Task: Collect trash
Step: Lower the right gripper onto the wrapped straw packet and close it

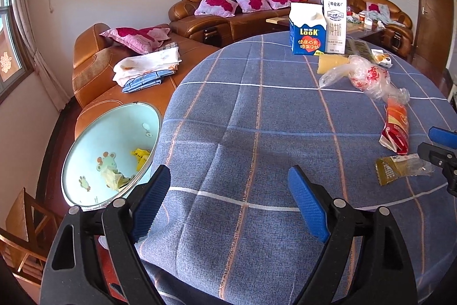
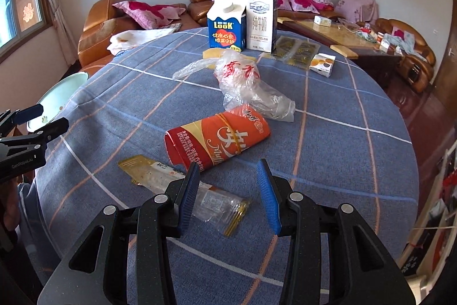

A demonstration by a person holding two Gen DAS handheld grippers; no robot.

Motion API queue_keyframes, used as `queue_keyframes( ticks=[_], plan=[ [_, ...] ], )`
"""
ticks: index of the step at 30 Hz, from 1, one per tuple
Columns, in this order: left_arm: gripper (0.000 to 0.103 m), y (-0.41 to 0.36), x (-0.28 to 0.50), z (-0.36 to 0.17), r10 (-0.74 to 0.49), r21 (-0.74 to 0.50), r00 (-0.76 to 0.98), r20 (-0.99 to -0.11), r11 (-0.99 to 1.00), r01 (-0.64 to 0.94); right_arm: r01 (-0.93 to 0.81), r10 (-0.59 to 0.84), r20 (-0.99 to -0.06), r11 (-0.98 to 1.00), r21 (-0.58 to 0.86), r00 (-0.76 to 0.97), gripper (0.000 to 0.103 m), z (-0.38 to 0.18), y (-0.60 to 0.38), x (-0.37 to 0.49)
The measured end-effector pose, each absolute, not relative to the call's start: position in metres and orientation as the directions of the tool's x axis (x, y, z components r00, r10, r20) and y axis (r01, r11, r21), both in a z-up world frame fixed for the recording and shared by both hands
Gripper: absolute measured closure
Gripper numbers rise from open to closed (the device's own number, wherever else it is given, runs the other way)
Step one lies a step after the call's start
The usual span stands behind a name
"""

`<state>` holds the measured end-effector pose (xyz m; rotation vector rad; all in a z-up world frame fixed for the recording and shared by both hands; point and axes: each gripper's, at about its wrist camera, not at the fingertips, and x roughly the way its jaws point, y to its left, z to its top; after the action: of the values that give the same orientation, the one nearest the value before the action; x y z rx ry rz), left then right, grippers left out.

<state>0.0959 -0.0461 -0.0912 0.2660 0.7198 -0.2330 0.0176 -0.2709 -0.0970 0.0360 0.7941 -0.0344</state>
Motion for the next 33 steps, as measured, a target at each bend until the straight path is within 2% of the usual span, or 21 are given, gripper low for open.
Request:
queue_keyframes(
  ticks=[5,15,20,25,27,28,29,33],
  plan=[
    [0.020,-0.050,0.095,-0.093,-0.108,0.173,0.731,-0.673,0.939,0.298,-0.028,0.007,-0.725,0.999,-0.017,0.689,0.060,-0.101,-0.261,0.015],
    [0.019,-0.057,0.100,-0.092,-0.110,0.176,0.730,-0.675,0.936,0.304,-0.114,0.075,-0.768,0.993,0.003,0.636,0.059,-0.109,-0.254,0.021],
    [0.019,-0.057,0.100,-0.091,-0.122,0.171,0.728,-0.675,0.934,0.315,-0.159,0.124,-0.781,0.987,0.032,0.612,0.065,-0.110,-0.249,0.020],
    [0.019,-0.057,0.099,-0.088,-0.125,0.169,0.730,-0.672,0.934,0.316,-0.192,0.122,-0.789,0.981,0.005,0.602,0.064,-0.110,-0.246,0.022],
    [0.019,-0.056,0.099,-0.086,-0.126,0.167,0.732,-0.670,0.934,0.314,-0.211,0.132,-0.786,0.977,0.002,0.604,0.071,-0.109,-0.244,0.019],
    [0.019,-0.056,0.100,-0.085,-0.127,0.165,0.732,-0.669,0.935,0.313,-0.223,0.134,-0.781,0.975,-0.007,0.610,0.077,-0.108,-0.241,0.017],
    [0.019,-0.055,0.101,-0.083,-0.128,0.162,0.734,-0.667,0.937,0.310,-0.225,0.128,-0.776,0.974,-0.019,0.618,0.089,-0.107,-0.237,0.014],
    [0.019,-0.053,0.104,-0.077,-0.130,0.153,0.740,-0.660,0.941,0.302,-0.233,0.138,-0.751,0.972,-0.022,0.646,0.094,-0.102,-0.226,0.008]
  ],
)
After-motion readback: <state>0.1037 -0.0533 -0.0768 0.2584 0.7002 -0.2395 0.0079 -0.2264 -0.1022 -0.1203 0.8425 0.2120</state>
